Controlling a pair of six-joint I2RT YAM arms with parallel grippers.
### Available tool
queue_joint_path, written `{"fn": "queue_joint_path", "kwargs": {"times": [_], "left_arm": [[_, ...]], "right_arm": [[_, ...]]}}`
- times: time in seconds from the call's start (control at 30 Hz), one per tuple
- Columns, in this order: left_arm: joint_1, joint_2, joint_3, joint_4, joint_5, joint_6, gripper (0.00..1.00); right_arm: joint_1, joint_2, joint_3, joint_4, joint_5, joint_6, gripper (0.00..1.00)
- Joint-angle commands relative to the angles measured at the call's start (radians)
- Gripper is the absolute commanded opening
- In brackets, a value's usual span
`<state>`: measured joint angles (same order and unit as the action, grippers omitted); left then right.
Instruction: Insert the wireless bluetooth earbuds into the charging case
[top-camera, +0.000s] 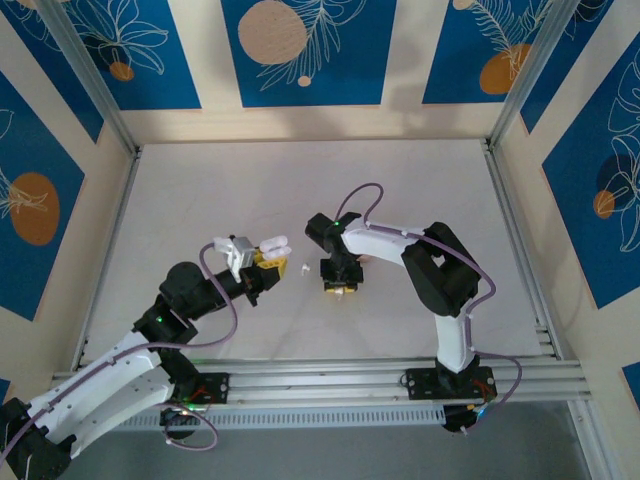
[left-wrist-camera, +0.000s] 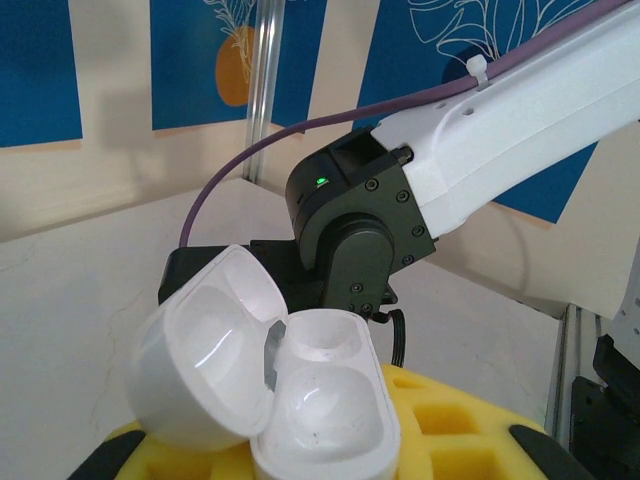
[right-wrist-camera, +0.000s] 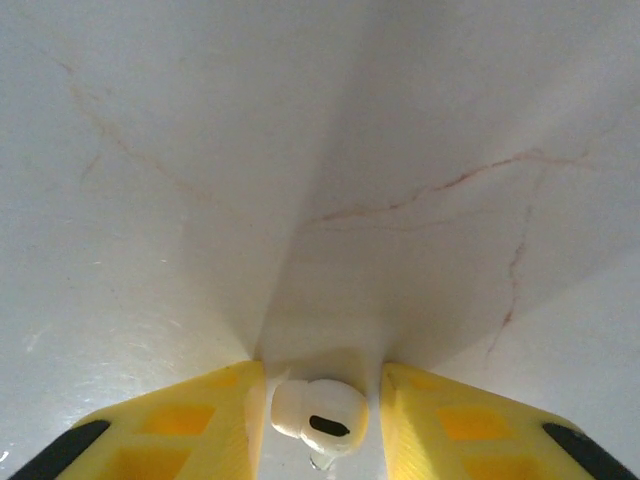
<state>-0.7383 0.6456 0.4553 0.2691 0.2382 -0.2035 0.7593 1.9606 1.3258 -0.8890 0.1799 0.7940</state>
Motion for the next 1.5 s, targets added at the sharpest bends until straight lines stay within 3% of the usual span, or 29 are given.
{"fn": "queue_joint_path", "kwargs": {"times": [0.0, 0.43, 0.67, 0.9, 1.17, 1.47], "left_arm": [[-0.007, 0.003, 0.013, 0.047, 0.016, -0.007, 0.15], [-0.006, 0.018, 0.011, 0.047, 0.015, -0.005, 0.15], [-0.007, 0.075, -0.013, 0.141, 0.058, -0.01, 0.15], [-0.014, 0.167, -0.018, 0.259, 0.116, -0.037, 0.14], [-0.028, 0.19, -0.014, 0.294, 0.122, -0.038, 0.14], [-0.032, 0.186, -0.007, 0.285, 0.128, -0.041, 0.14]], "right_arm": [[0.001, 0.001, -0.007, 0.006, -0.01, 0.019, 0.33], [0.016, -0.143, -0.01, -0.023, 0.071, -0.016, 0.3], [0.047, -0.474, -0.046, 0.041, 0.226, -0.065, 0.3], [0.15, -0.733, -0.02, 0.183, 0.313, -0.203, 0.29], [0.298, -0.743, 0.032, 0.307, 0.325, -0.353, 0.29], [0.337, -0.696, 0.051, 0.373, 0.356, -0.404, 0.29]]}}
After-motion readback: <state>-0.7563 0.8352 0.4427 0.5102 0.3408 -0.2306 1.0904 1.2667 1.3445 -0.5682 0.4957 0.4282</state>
